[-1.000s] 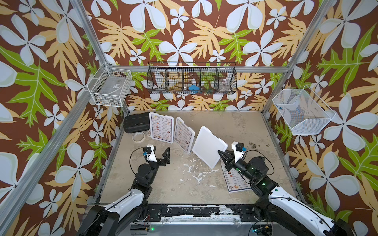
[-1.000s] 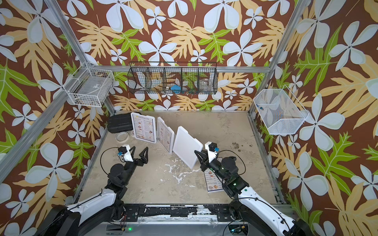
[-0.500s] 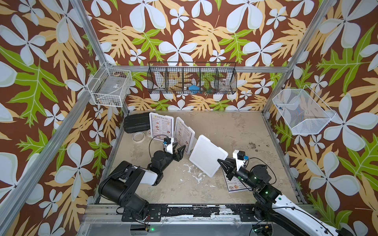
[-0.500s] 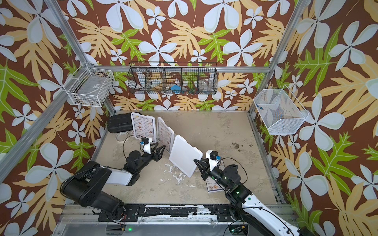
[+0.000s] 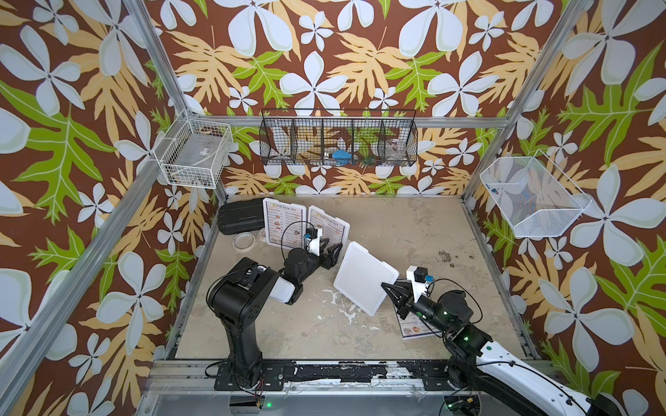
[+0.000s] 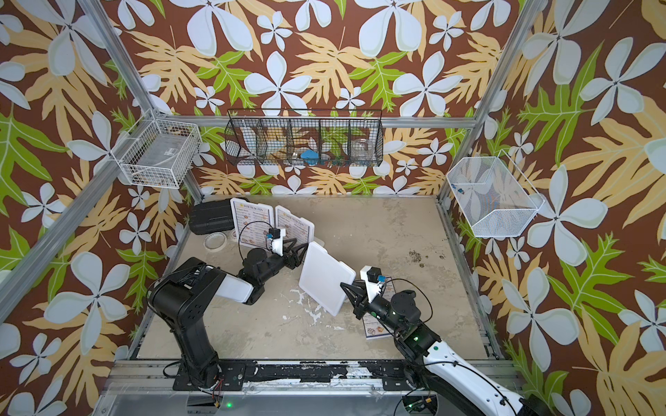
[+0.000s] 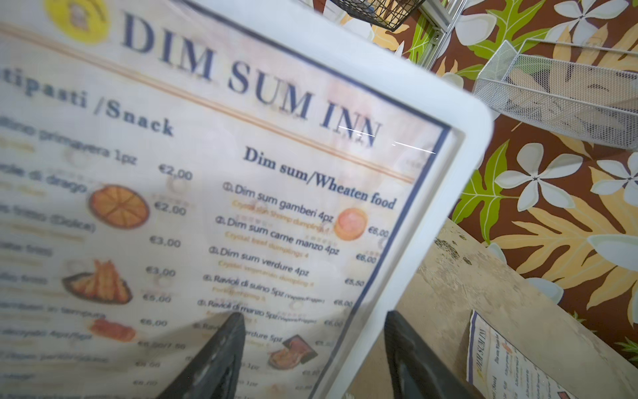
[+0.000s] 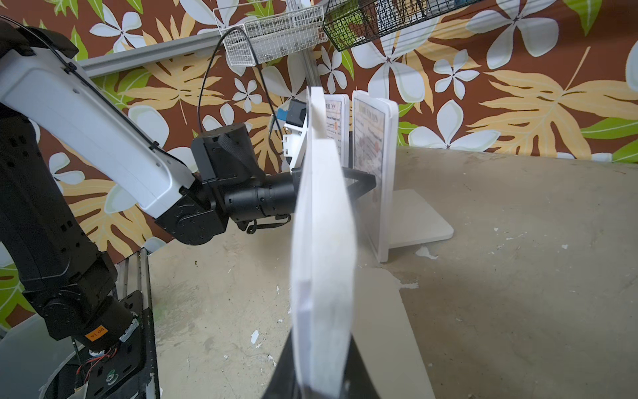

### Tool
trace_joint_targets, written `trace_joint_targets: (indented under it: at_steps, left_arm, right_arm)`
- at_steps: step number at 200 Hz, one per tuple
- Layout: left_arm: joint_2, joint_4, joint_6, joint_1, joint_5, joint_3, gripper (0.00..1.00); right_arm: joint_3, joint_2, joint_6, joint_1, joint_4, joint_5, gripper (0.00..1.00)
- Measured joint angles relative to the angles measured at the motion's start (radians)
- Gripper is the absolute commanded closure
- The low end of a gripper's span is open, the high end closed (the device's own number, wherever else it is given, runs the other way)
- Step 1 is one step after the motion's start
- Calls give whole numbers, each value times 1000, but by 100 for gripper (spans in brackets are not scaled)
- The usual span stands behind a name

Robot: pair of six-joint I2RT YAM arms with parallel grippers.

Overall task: Insert the menus into the narrow rack
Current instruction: Move the narrow rack to the center of the board.

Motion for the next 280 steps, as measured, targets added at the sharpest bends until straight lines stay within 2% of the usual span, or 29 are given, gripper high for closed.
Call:
trace_joint_targets:
  at_steps: [46, 86, 113, 142, 162, 180, 204, 243, 280]
  left_arm:
    - [76, -113, -30, 0, 29, 135, 34]
    - [26, -143, -51, 0, 63, 101, 31]
    - [-110, -132, -61, 0, 96, -3, 27]
    - [-333, -124, -60, 1, 98, -129, 23]
    - [-511, -153, -45, 1, 57, -214, 18]
    - [-649, -193, -21, 1, -28, -278, 14]
    - [-751, -245, -18, 30, -133, -341, 12]
    - [-761, -280, -42, 135, -194, -376, 10]
    - [-659, -278, -61, 188, -188, -334, 11]
  right_arm:
    - [-5, 8, 0, 0, 6, 0, 90]
    - [-8, 57, 0, 1, 37, -17, 90]
    - [-8, 114, 1, 1, 76, -66, 90]
    - [-6, 171, 19, 6, 135, -140, 89]
    - [-2, 209, 22, 16, 170, -177, 89]
    - [3, 247, 22, 19, 195, -206, 89]
    - [12, 314, 24, 19, 238, -244, 89]
    - [44, 435, 26, 19, 305, -296, 85]
    - [68, 518, 14, 20, 352, -300, 79]
